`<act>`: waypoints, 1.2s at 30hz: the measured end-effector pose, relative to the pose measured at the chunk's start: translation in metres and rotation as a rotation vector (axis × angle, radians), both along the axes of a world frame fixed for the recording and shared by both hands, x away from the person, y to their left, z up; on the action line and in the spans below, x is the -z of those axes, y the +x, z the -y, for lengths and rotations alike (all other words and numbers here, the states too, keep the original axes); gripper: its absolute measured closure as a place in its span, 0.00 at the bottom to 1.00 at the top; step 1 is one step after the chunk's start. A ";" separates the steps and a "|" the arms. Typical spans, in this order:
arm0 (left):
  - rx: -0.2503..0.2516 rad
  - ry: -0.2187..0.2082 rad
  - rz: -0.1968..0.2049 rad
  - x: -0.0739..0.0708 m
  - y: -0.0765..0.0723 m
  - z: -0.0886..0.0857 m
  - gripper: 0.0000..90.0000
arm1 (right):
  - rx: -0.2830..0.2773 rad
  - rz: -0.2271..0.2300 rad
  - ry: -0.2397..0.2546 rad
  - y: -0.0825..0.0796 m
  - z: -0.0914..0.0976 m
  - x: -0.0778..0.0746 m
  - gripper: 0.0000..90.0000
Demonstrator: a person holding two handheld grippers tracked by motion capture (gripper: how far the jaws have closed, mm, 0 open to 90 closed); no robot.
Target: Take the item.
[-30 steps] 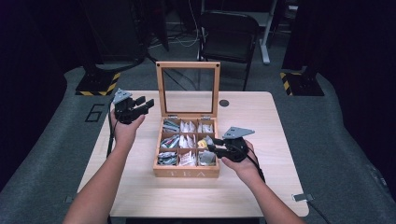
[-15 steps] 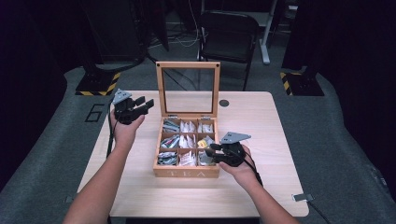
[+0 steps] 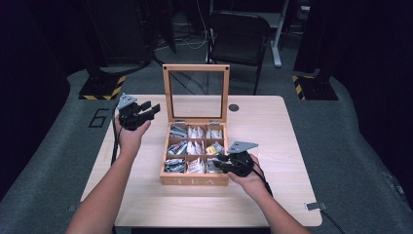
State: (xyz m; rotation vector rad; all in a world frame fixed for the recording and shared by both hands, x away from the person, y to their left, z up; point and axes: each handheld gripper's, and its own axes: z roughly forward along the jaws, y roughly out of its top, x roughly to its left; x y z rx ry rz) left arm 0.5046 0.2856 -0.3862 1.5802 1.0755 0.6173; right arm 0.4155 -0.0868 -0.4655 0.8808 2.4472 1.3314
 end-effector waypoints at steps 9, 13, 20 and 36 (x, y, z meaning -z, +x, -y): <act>-0.001 -0.002 0.006 0.000 0.000 0.001 0.59 | -0.016 -0.016 0.004 0.000 0.003 0.000 0.92; -0.001 -0.002 0.007 0.000 0.000 0.001 0.59 | -0.033 -0.025 0.006 -0.002 0.002 -0.001 0.98; -0.002 -0.002 0.005 0.000 0.000 0.000 0.59 | -0.044 -0.014 0.009 -0.003 0.001 -0.004 0.99; -0.009 -0.002 0.007 0.000 0.000 -0.001 0.59 | -0.045 0.000 0.056 0.000 0.003 -0.022 0.99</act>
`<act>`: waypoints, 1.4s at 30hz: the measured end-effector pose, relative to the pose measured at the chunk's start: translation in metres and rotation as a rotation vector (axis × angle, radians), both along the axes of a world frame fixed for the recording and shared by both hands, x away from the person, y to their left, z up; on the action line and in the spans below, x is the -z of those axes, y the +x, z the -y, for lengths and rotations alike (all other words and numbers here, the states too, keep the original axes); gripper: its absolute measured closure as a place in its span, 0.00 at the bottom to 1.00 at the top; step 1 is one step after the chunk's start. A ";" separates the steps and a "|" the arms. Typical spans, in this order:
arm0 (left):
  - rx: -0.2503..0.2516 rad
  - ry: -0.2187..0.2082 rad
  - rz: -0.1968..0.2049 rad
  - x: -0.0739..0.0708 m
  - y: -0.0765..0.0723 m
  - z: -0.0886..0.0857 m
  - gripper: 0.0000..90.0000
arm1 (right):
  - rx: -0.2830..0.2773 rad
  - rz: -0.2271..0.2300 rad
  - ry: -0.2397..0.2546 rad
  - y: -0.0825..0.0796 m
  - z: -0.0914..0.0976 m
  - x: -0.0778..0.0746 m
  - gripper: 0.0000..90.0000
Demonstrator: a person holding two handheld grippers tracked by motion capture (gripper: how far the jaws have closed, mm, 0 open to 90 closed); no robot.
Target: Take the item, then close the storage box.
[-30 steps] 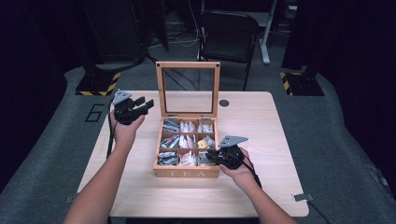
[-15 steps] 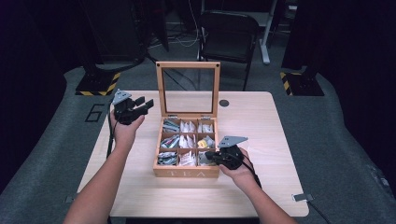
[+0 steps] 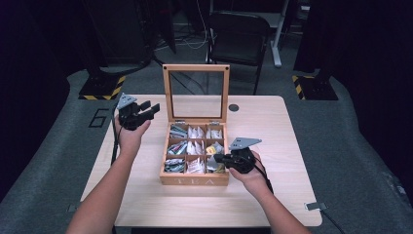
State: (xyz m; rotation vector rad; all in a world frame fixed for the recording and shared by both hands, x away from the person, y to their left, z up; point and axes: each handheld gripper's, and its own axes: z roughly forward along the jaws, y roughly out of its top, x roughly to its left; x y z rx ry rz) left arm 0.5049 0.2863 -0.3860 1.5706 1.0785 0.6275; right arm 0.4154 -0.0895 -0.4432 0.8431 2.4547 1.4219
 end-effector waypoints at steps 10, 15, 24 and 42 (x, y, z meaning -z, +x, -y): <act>-0.002 0.001 -0.004 0.000 0.000 0.000 0.58 | 0.012 0.011 0.037 0.001 0.001 -0.016 0.99; -0.006 0.000 0.000 0.000 0.000 -0.001 0.58 | 0.031 0.024 0.061 0.002 0.004 -0.025 0.99; -0.006 0.001 0.001 0.000 0.000 -0.001 0.58 | 0.052 0.028 0.097 0.003 0.012 -0.040 0.99; -0.007 0.004 -0.003 0.000 0.000 -0.001 0.58 | 0.070 0.051 0.112 0.003 0.024 -0.053 0.99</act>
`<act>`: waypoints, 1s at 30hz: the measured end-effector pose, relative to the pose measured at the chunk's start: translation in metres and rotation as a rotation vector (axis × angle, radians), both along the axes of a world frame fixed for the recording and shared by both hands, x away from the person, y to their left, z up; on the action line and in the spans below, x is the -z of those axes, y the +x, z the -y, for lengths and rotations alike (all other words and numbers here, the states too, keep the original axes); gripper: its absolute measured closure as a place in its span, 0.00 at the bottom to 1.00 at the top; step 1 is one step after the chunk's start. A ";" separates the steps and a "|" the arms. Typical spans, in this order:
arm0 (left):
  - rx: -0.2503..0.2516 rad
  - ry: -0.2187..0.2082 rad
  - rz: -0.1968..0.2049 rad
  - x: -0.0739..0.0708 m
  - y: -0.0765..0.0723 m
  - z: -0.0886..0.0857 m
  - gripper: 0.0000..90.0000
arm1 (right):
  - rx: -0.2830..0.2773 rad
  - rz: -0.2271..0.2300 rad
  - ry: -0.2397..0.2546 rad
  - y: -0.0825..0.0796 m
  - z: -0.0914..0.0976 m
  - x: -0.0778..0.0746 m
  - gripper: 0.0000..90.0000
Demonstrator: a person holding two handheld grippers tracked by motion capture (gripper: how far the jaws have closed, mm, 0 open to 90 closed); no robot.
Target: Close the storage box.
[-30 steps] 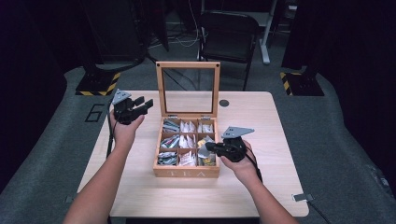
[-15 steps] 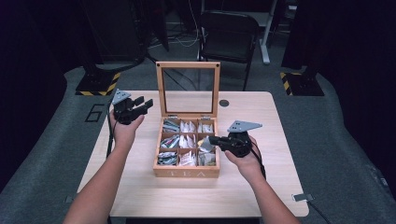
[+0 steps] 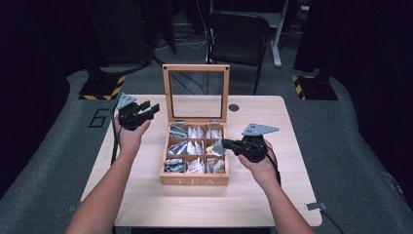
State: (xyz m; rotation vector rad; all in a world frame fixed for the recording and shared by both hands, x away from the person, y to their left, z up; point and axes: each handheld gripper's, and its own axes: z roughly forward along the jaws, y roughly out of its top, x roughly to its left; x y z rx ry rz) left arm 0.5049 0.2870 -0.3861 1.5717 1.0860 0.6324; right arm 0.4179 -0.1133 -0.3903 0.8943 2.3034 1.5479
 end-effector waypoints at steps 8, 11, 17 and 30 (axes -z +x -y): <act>0.001 0.002 0.004 0.000 0.000 0.001 0.58 | 0.020 -0.006 0.001 0.001 0.009 -0.006 0.99; 0.000 0.002 0.004 -0.001 0.000 0.001 0.58 | 0.034 0.003 -0.006 0.000 0.014 -0.008 0.99; -0.001 0.000 0.002 -0.001 -0.001 0.001 0.58 | 0.074 0.010 -0.006 0.001 0.027 -0.011 0.99; 0.000 0.000 0.001 -0.001 -0.001 0.000 0.58 | 0.167 0.031 -0.012 0.002 0.054 -0.016 0.99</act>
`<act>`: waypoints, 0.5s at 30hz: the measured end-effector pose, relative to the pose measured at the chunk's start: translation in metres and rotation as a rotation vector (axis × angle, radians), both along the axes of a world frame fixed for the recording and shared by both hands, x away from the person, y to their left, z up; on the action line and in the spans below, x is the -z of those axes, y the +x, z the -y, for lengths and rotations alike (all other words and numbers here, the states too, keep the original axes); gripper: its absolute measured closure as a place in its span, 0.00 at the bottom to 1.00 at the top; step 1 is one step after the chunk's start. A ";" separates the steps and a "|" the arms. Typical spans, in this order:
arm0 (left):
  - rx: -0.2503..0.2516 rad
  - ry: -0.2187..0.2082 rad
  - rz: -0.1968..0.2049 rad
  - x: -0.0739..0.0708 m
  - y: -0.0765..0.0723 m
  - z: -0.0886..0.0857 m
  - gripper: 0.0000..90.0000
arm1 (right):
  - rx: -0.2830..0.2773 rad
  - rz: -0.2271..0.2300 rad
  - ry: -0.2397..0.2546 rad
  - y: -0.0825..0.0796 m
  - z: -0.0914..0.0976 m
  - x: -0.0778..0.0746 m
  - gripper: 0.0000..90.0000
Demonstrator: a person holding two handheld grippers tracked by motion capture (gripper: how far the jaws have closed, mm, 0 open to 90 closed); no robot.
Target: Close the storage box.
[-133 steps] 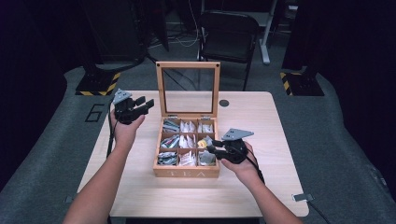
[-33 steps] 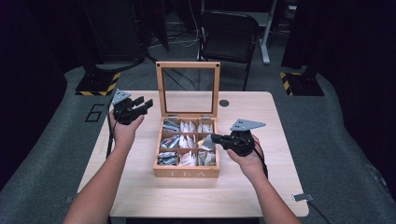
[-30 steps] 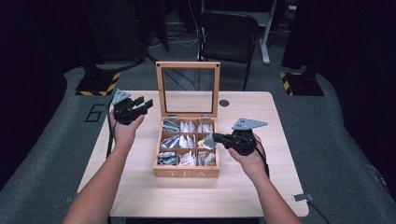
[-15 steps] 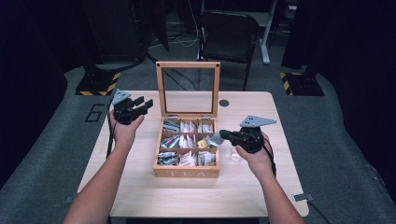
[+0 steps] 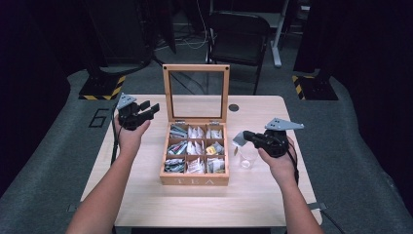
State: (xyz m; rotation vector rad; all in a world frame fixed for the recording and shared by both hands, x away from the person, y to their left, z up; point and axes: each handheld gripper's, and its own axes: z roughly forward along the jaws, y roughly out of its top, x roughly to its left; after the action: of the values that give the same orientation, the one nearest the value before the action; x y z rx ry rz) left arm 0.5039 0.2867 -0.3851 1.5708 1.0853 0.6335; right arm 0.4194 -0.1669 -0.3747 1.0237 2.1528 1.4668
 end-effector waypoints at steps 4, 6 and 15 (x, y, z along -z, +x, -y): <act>-0.001 0.000 0.001 0.000 0.000 0.000 0.58 | 0.018 0.003 -0.001 0.001 0.007 0.001 0.99; -0.002 -0.001 0.001 0.000 0.000 0.000 0.58 | 0.026 0.005 -0.002 0.001 0.010 0.002 0.99; -0.003 0.000 0.001 0.000 0.001 -0.001 0.58 | 0.070 0.003 -0.013 0.001 0.021 0.005 0.99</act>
State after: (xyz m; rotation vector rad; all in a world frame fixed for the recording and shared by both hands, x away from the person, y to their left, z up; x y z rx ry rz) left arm 0.5049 0.2878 -0.3855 1.5688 1.0869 0.6364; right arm 0.4201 -0.1876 -0.3802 1.0806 2.1000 1.4203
